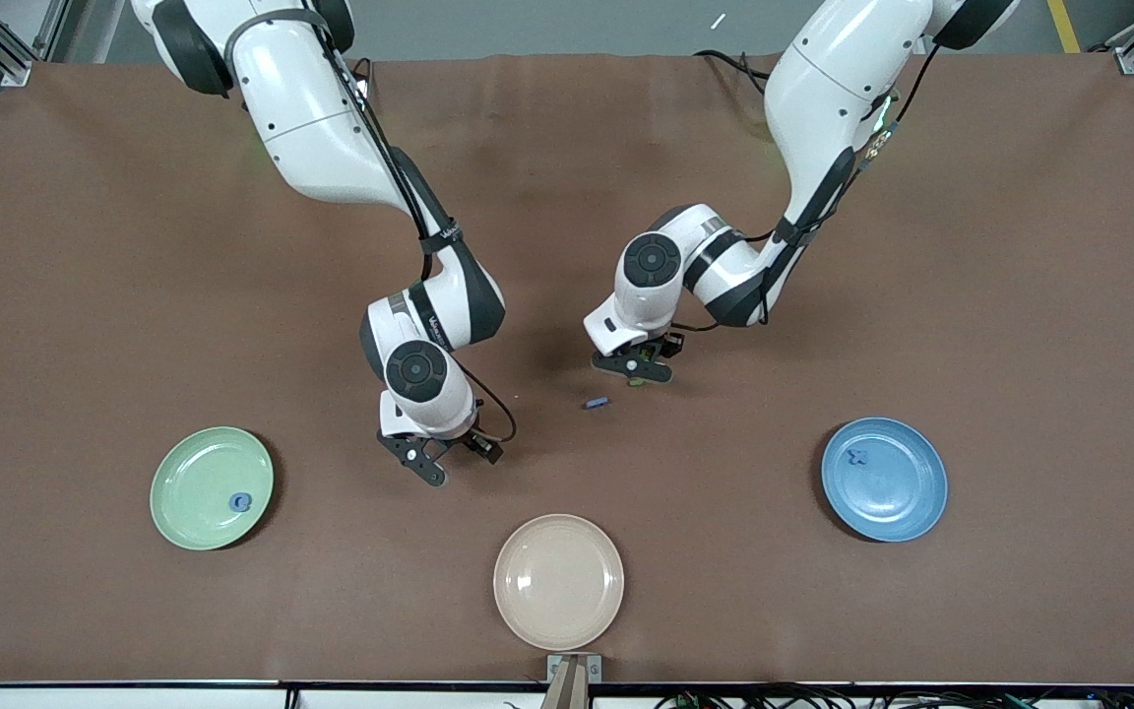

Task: Sort upper and lower case letters into plates
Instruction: 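Grasp the pink Q with the right gripper while the left gripper grasps the p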

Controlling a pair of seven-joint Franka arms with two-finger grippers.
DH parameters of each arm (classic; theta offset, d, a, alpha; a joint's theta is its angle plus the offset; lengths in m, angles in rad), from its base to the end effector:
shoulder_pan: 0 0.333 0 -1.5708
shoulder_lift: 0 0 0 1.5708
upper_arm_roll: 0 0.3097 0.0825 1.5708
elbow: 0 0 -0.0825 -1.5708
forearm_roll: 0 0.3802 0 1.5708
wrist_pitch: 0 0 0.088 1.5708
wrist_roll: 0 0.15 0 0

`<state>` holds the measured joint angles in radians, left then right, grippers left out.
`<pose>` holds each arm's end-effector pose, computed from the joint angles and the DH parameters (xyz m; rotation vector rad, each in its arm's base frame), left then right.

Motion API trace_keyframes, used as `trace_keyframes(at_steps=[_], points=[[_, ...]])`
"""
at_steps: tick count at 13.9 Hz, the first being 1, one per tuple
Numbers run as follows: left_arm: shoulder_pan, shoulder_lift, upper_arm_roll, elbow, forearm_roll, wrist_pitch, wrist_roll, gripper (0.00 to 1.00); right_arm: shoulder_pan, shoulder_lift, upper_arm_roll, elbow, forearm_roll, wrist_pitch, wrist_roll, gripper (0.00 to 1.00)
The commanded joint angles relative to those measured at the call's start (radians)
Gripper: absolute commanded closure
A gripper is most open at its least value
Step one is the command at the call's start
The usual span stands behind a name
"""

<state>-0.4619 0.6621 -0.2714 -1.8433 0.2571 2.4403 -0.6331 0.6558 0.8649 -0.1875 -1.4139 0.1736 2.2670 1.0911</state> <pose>0.4742 -0.4161 0.1278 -3.1020 0.3868 0.0408 0.6288 0.3515 0.1430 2.9648 -1.0307 0.0157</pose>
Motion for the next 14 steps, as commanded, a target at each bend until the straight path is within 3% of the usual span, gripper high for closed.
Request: trace_keyframes(at_steps=[1,7,11,14], points=[[0.057,-0.008,0.001,0.007,0.017,0.020,-0.008,0.93,0.018,-0.018,-0.009,-0.030,0.020,0.013,0.013,0.19],[0.222,-0.151,-0.002,0.007,0.016,-0.113,0.007,0.99,0.027,-0.007,-0.009,-0.036,0.020,0.029,0.015,0.37],[0.389,-0.162,-0.002,0.018,0.019,-0.145,0.065,1.00,0.027,-0.007,-0.009,-0.042,0.020,0.031,0.015,0.75],[0.491,-0.164,-0.002,0.019,0.021,-0.148,0.127,1.00,0.025,-0.012,-0.009,-0.036,0.018,0.025,0.012,0.95]])
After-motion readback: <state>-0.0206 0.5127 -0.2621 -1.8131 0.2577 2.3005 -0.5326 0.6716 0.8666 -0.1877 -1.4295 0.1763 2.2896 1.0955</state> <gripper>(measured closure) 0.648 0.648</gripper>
